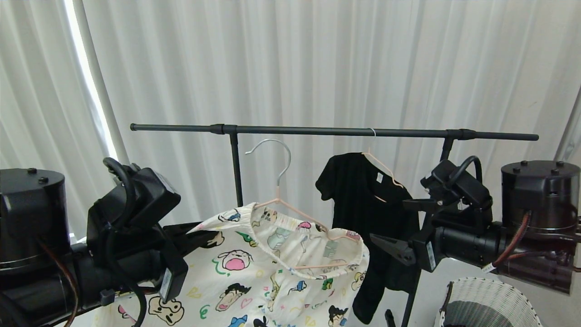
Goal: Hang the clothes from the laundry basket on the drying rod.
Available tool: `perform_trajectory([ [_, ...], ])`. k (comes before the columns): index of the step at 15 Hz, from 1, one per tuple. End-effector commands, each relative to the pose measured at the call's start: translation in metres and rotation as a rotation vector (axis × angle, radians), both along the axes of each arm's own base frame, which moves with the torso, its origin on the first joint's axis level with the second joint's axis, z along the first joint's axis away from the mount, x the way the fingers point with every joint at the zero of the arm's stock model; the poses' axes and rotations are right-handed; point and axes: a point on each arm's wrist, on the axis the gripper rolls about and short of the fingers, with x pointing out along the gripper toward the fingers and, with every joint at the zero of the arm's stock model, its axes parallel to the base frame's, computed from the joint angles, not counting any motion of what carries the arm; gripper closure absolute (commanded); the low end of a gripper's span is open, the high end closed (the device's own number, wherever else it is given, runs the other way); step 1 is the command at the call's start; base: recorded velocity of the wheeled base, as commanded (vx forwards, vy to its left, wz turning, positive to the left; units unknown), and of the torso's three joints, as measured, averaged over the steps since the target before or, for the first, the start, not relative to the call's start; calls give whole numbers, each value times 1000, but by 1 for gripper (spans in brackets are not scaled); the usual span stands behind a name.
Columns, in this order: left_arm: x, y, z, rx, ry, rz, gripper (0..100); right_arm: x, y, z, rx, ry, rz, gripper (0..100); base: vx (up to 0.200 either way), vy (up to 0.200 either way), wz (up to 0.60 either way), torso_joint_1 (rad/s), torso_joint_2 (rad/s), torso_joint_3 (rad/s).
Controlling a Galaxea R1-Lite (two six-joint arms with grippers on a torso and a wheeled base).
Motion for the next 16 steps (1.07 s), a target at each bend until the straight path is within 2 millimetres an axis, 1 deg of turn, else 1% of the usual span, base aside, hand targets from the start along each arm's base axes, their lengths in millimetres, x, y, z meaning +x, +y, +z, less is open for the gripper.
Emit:
perform_trajectory([
  [1, -1, -1, 0, -2, 1, -5, 100, -3, -1, 9, 13, -16, 35, 0, 0, 0, 0, 0, 0, 0],
  [3, -6, -7, 1, -9, -4, -48, 100, -3, 3, 17, -9, -45, 135, 0, 0, 0, 0, 0, 0, 0],
  [4, -9, -11, 2, -11, -6, -77, 100, -7, 8, 19, -29, -35, 198, 0, 0, 0, 0, 0, 0, 0],
  [6, -14, -22, 3, -29, -36, -140, 100, -22, 23, 18, -44, 5, 320, 0, 0, 0, 0, 0, 0, 0],
  [8, -18, -29, 1, -36, -47, -183, 100, -30, 33, 14, -61, 33, 386, 0, 0, 0, 0, 0, 0, 0],
  [10, -26, -32, -3, -29, -43, -226, 100, -28, 43, 7, -90, 38, 414, 0, 0, 0, 0, 0, 0, 0],
  [13, -29, -33, 1, -50, -77, -242, 100, -24, 45, 2, -117, 60, 415, 0, 0, 0, 0, 0, 0, 0],
  [15, -30, -33, 2, -50, -80, -249, 100, -27, 45, 2, -148, 90, 483, 0, 0, 0, 0, 0, 0, 0],
  [16, -31, -34, 2, -54, -85, -255, 100, -26, 46, 3, -154, 98, 490, 0, 0, 0, 0, 0, 0, 0],
])
